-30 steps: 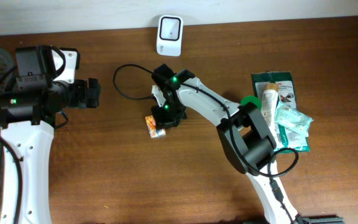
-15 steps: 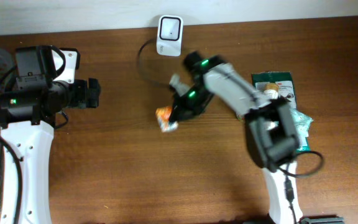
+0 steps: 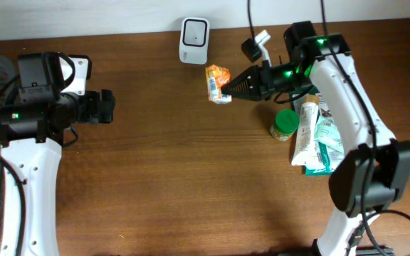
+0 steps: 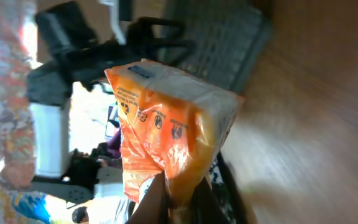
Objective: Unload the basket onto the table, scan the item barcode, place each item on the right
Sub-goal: 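Lift the orange tissue pack and hold it up to the scanner, then carry the tissue pack right and drop it onto the item pile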
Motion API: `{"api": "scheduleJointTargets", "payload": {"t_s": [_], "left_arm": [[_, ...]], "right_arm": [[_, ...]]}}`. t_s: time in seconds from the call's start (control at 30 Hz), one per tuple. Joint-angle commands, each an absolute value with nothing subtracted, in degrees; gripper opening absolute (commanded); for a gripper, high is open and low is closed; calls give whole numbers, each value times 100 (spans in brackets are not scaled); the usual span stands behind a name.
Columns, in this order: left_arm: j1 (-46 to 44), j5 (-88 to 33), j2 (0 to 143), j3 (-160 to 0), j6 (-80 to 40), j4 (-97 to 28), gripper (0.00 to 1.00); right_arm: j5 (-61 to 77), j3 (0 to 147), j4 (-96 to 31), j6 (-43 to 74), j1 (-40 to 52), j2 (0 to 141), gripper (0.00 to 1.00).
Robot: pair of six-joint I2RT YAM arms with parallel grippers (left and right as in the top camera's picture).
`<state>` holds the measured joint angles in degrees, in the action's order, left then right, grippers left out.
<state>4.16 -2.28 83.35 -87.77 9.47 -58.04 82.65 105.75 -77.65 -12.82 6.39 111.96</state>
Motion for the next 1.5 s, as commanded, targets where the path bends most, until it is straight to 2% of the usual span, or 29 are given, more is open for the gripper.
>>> {"api": "scheduleJointTargets", "payload": {"t_s": [0.0, 0.07, 0.13, 0.37, 0.5, 0.6, 0.67, 0.83, 0.97, 1.33, 1.47], "left_arm": [[440, -211, 8324, -8823, 1039, -5798, 99], [440, -211, 8324, -8823, 1039, -5798, 99], [440, -211, 8324, -8823, 1039, -5800, 99], [440, -211, 8324, -8823, 1039, -5800, 99], [440, -211, 8324, -8823, 1039, -5798, 99], [440, -211, 8324, -8823, 1039, -5798, 99], [440, -211, 8324, -8823, 1039, -5798, 99], [440, -211, 8324, -8823, 1039, -5798, 99], [440, -211, 8324, -8823, 1039, -5798, 99], [440, -211, 8324, -8823, 1039, -5800, 99], [440, -211, 8324, -8823, 1039, -5798, 99]], "right_arm": [[8630, 10659, -7762, -1251, 602, 10842, 4], [7944, 10739, -7760, -934, 604, 10803, 4], [6272, 11083, -7738, -309, 784, 10803, 4], [2222, 12901, -7640, 650, 1765, 11159, 4], [-255, 13760, -6840, 294, 2414, 11926, 4], [-2235, 13758, -5415, -598, 2768, 12551, 4], [-3074, 13756, -4543, -1282, 2851, 12967, 4], [-3450, 13751, -2871, -3138, 2812, 13872, 4], [-3496, 13740, -2123, -3734, 2768, 14501, 4], [-3162, 13705, -2147, -3723, 2775, 14650, 4], [-2290, 13710, -2779, -2543, 2694, 14033, 4]]}}
